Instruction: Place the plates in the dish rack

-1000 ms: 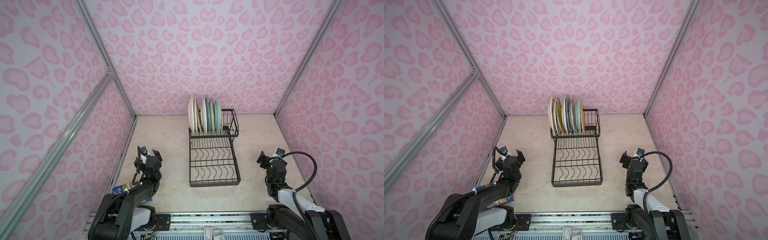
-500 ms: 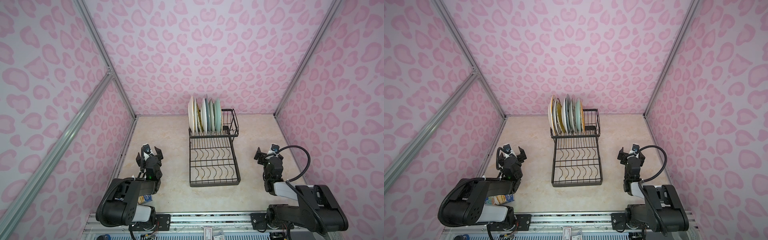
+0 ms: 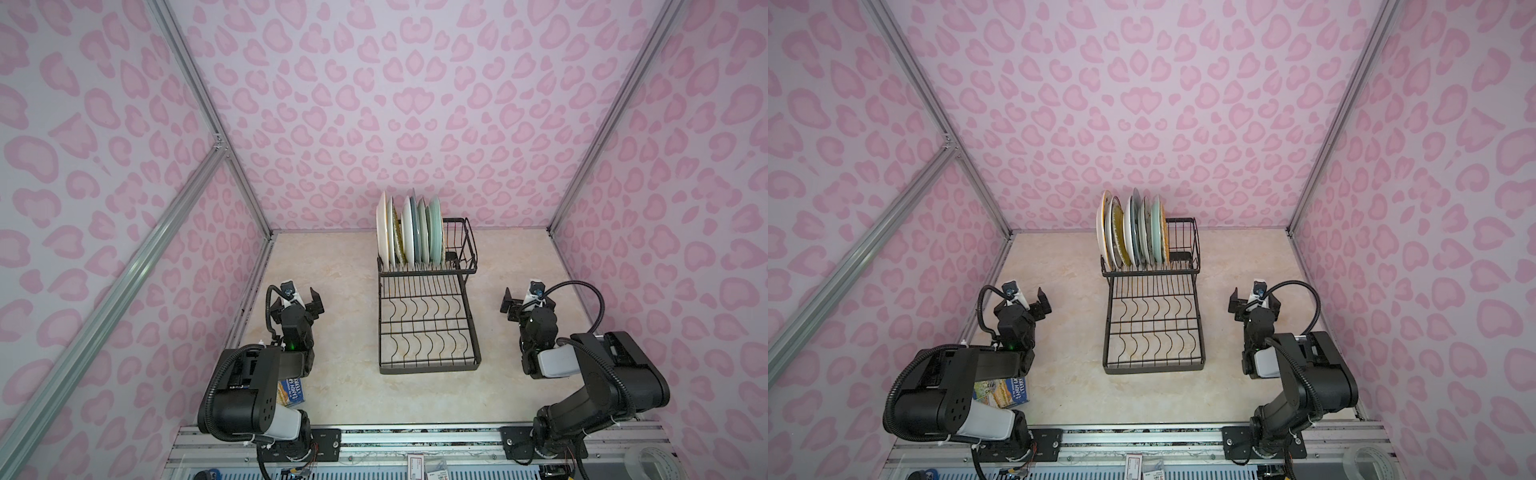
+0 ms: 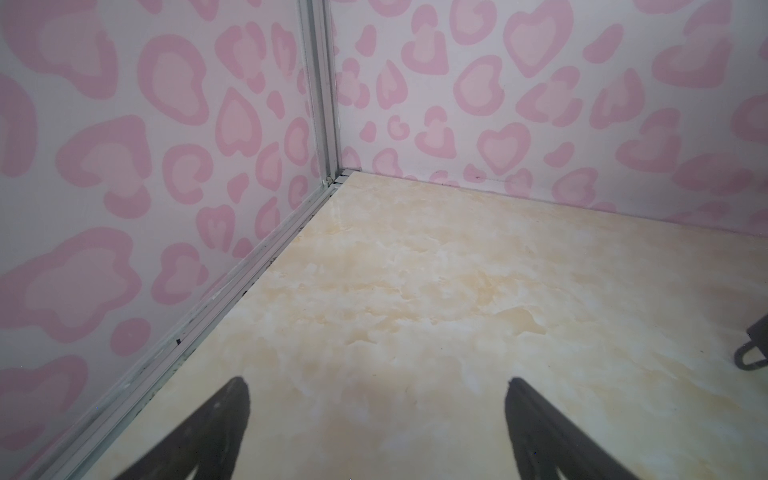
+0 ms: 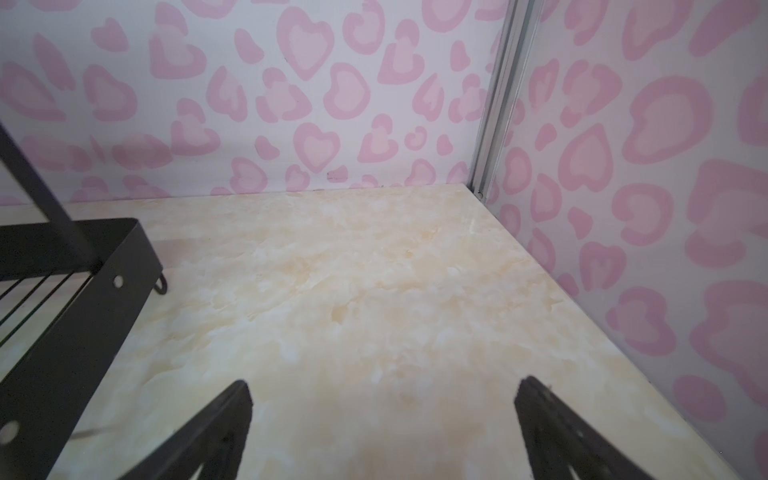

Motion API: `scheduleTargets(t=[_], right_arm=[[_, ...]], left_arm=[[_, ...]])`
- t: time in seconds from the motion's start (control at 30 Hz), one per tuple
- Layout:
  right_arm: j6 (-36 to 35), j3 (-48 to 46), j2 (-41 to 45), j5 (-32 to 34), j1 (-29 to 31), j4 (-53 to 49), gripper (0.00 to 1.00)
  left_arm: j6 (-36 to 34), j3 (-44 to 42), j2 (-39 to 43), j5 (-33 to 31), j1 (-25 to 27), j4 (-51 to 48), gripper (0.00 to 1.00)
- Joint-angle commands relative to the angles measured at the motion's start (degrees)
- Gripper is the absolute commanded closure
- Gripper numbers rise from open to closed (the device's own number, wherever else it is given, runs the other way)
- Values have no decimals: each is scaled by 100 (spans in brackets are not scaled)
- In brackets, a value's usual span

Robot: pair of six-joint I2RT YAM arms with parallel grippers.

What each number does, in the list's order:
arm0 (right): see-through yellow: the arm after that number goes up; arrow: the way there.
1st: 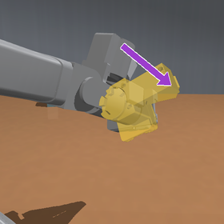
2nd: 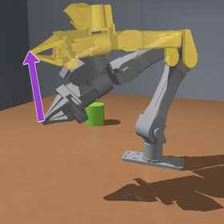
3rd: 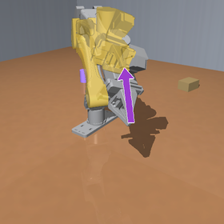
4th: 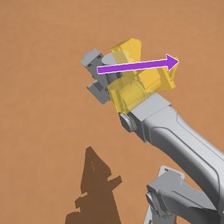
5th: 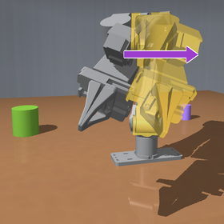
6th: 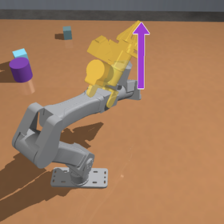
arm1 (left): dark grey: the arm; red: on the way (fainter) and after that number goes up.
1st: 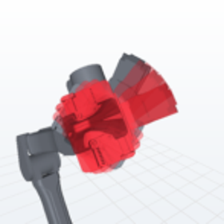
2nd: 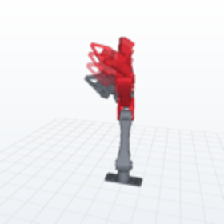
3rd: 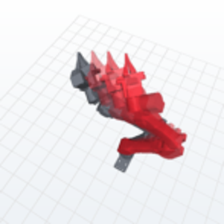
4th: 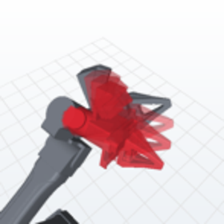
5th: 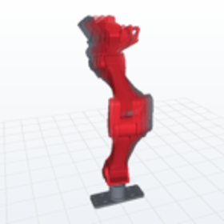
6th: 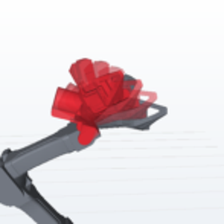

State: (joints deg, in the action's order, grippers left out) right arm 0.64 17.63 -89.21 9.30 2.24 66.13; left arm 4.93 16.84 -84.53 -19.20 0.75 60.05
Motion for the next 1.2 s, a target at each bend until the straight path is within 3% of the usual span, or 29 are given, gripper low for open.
scheduleTargets(t=[0.0,0.07,0.13,0.23,1.17], right_arm=[[171,213,59,162,-47,-1021,1],[74,22,-123,121,-33,-341,1],[50,126,26,171,25,-799,2],[36,33,-110,195,30,-373,1],[48,73,-78,187,31,-506,1]], left_arm=[[109,98,-29,229,-9,-119,3],[106,108,-26,219,-13,-171,3],[105,105,-43,204,-10,-125,3],[90,50,22,214,3,-89,3],[83,47,18,228,4,-73,3]])
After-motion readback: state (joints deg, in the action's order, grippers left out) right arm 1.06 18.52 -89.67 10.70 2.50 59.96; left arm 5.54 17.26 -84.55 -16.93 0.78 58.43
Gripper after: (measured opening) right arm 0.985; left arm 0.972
